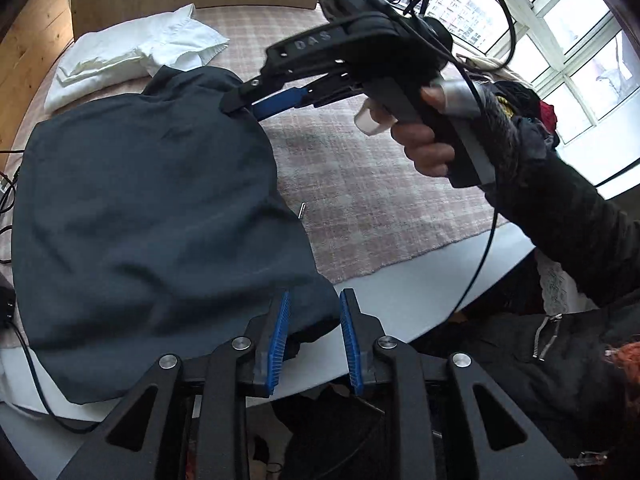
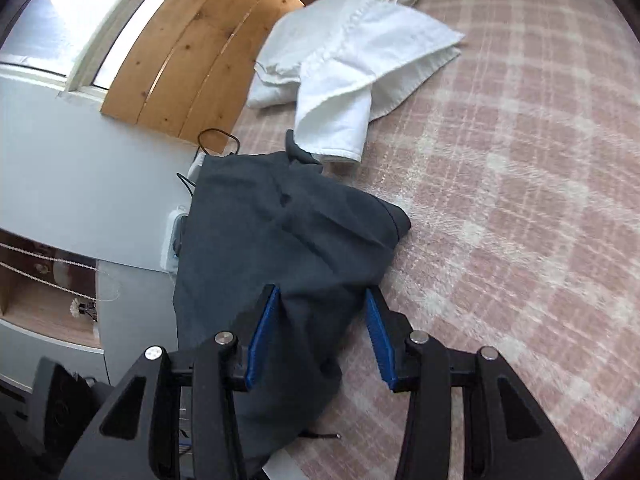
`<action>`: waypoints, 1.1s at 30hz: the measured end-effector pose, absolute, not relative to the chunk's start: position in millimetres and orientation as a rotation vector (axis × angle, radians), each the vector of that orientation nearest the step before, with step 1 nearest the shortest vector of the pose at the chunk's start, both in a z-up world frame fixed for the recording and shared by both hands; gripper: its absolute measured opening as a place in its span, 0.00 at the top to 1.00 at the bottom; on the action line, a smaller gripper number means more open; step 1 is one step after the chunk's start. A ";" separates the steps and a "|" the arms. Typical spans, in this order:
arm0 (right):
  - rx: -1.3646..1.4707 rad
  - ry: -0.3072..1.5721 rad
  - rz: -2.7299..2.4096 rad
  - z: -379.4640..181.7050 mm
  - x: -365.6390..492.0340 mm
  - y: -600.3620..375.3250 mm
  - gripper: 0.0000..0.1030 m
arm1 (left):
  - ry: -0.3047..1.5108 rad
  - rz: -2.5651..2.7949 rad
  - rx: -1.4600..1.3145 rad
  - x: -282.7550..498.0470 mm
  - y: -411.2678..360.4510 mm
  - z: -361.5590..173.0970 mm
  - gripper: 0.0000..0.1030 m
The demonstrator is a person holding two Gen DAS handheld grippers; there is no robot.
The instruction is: Fold clothes
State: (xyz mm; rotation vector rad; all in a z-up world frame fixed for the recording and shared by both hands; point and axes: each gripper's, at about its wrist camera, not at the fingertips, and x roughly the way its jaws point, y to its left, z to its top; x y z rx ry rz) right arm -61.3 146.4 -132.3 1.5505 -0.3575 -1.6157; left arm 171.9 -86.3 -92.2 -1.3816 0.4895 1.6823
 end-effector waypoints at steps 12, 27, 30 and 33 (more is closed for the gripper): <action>1.382 0.020 -1.826 -99.5 -53.1 119.2 0.74 | 0.408 1.711 -1.446 191.7 -104.9 -102.6 0.77; 1.203 0.372 -1.942 -93.4 -47.9 54.4 0.60 | 0.355 2.161 -1.609 77.8 -218.8 -122.8 0.70; 1.275 0.427 -2.013 -102.7 -60.8 61.1 0.60 | 0.345 2.201 -1.642 72.0 -233.4 -116.3 0.71; 1.262 0.216 -2.036 -80.4 -57.0 95.3 0.59 | 0.328 2.259 -1.550 73.0 -237.8 -80.5 0.71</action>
